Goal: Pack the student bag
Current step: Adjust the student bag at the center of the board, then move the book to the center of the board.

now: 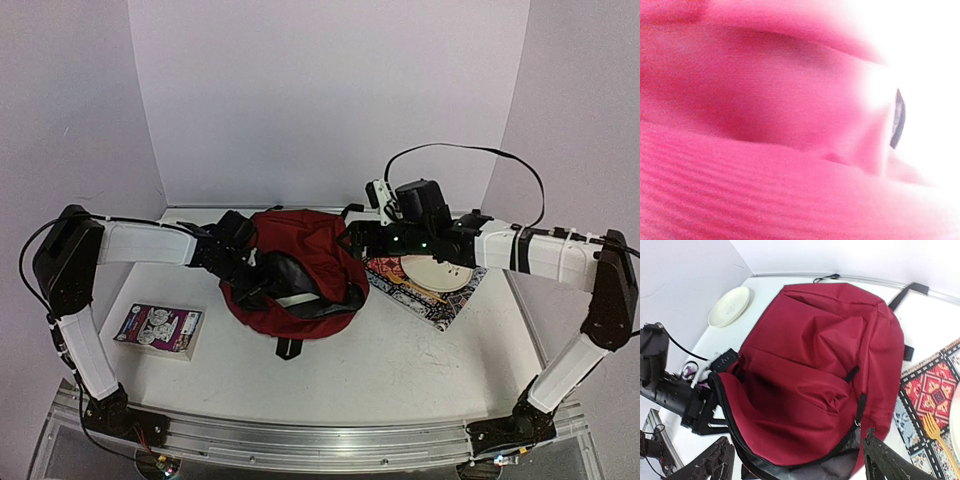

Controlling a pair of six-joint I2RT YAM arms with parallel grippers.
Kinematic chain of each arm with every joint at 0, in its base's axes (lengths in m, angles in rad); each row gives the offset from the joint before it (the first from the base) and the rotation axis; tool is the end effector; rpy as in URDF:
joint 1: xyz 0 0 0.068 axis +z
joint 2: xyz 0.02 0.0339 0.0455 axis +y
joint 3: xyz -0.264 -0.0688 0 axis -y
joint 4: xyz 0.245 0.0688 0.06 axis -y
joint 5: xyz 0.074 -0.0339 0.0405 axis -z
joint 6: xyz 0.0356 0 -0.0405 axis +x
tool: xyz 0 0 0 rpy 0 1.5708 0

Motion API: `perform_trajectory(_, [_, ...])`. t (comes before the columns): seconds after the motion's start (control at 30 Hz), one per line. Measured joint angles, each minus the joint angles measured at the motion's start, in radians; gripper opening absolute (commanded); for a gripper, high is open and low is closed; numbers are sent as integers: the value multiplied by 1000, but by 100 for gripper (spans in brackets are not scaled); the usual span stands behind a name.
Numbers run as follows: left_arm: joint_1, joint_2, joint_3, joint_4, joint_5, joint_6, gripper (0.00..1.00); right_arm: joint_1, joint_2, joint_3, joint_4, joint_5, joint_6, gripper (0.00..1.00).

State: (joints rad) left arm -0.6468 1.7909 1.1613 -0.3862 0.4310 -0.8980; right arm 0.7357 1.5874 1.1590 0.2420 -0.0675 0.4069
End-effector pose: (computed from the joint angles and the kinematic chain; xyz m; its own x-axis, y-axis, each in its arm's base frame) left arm 0.2839 -0.2331 0.1850 -0.9883 -0.1441 -0.0507 -0.0798 0.7697 -0.6334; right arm 0.2799 0.2567 0.3100 -0.4106 0.1609 -0.8975 -0.6057 0.6877 0.4004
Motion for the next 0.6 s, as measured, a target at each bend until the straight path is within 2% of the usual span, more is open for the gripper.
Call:
perform_trajectory(0.13, [5, -55, -56, -41, -59, 8, 84, 0, -29, -41, -8, 6, 0, 89])
perform_trajectory(0.37, [27, -206, -106, -236, -196, 48, 96, 0, -103, -100, -11, 8, 0, 90])
perform_trajectory(0.47, [84, -278, -144, -294, -234, 67, 99, 0, -119, -113, -11, 8, 0, 91])
perform_trajectory(0.6, [225, -373, -198, -373, -293, 98, 100, 0, -136, -133, -11, 7, 0, 91])
